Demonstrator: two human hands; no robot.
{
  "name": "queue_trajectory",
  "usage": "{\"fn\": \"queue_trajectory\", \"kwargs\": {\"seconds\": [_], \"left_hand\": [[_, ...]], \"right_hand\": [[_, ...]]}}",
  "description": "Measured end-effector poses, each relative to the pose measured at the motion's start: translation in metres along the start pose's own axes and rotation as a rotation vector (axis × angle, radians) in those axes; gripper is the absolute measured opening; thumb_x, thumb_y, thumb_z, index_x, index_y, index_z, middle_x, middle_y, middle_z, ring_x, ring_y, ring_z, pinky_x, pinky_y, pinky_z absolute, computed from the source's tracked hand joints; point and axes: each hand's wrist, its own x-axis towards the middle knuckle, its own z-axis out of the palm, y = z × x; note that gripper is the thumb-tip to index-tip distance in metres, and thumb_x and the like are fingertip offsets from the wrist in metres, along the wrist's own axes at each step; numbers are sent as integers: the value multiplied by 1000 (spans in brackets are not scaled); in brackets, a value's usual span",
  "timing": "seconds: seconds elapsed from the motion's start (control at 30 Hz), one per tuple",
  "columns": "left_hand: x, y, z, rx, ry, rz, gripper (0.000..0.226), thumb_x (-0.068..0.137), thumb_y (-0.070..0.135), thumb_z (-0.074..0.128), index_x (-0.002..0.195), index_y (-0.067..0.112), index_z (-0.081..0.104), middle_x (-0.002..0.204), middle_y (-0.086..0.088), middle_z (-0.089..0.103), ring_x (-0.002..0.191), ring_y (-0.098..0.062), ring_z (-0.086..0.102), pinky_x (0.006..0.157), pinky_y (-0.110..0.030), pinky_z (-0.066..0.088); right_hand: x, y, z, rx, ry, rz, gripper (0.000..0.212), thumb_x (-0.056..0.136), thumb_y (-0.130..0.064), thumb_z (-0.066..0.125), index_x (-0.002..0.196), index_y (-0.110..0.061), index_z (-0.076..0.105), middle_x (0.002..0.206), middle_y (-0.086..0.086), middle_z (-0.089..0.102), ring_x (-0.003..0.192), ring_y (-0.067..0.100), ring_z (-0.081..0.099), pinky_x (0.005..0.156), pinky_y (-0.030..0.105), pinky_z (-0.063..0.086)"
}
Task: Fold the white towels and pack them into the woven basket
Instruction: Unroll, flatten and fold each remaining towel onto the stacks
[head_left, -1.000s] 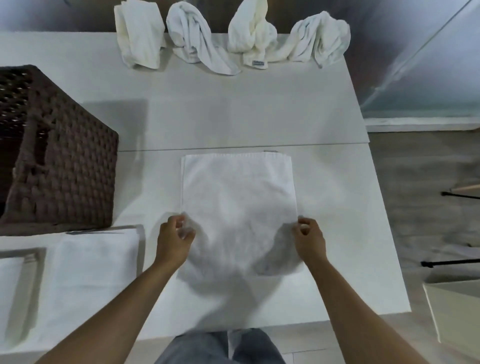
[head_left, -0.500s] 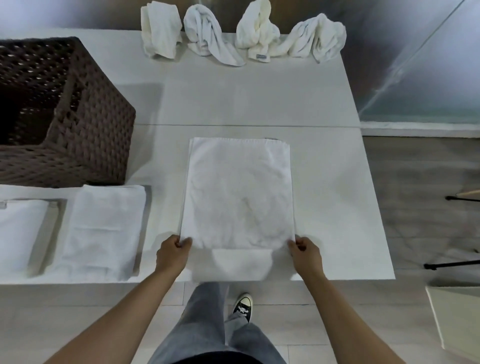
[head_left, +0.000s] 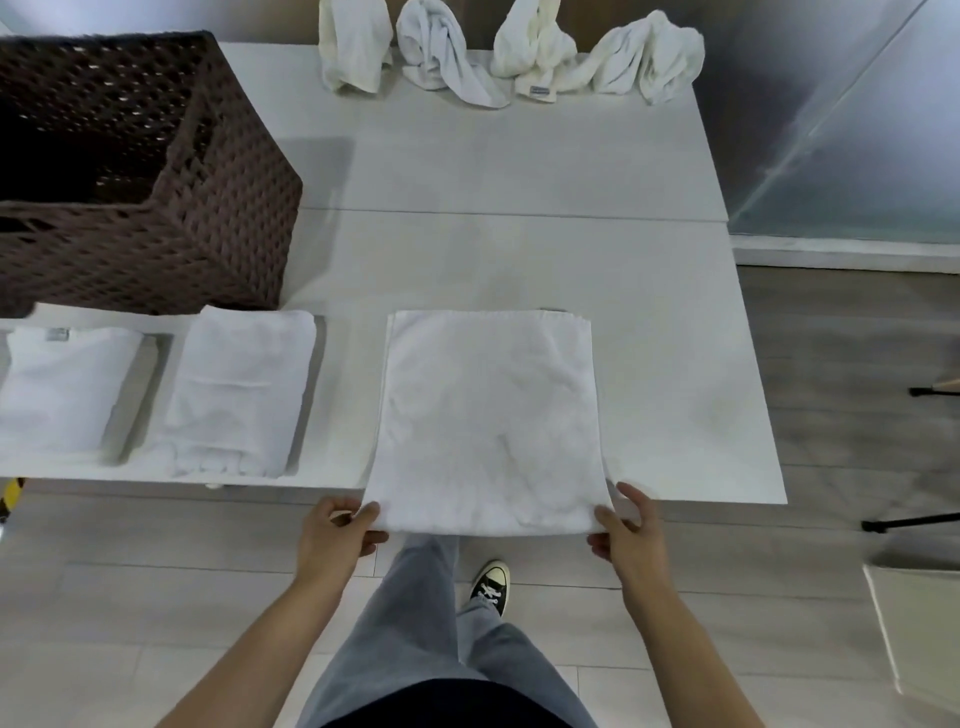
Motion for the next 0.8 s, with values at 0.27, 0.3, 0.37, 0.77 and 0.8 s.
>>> {"fn": "queue_trajectory", "kwargs": {"seconds": [0.27,0.3,0.37,0.77,0.8], "left_hand": [[-10,40,-4,-284,-62,21,14,93,4,65,97,13,74,91,-9,66,62,-24,65,62,-28,57],[-9,51,-3,-330,-66,14,10,92,6,67,95,11,74,92,-7,67,60,-21,64,61,-26,57],[-4,73,-1,-406,-70,17,7,90,11,70,96,11,75,92,-7,71,59,-18,64,62,-25,55],[86,167,43,-328,-254,226,25,92,14,68,118,16,72,112,5,76,73,-12,64,72,-25,50],[95,168,48,-315,-252,229,25,92,16,69,117,17,72,113,6,76,74,-12,65,73,-25,50]], "right_hand": [[-6,-59,4,289,-53,-11,12,95,-9,67,106,-5,71,90,12,59,59,18,56,68,31,50],[-3,-69,7,310,-59,-21,15,95,-12,68,108,-4,71,91,11,63,63,19,60,70,31,50],[5,-91,14,352,-76,-44,23,97,-18,67,115,-4,71,94,11,71,72,19,67,73,31,50],[95,-177,85,166,-66,-292,20,94,-11,71,112,-17,64,102,3,79,94,20,77,87,40,61],[105,-177,90,144,-64,-290,20,95,-12,70,113,-19,64,103,2,79,95,19,76,89,41,61]]}}
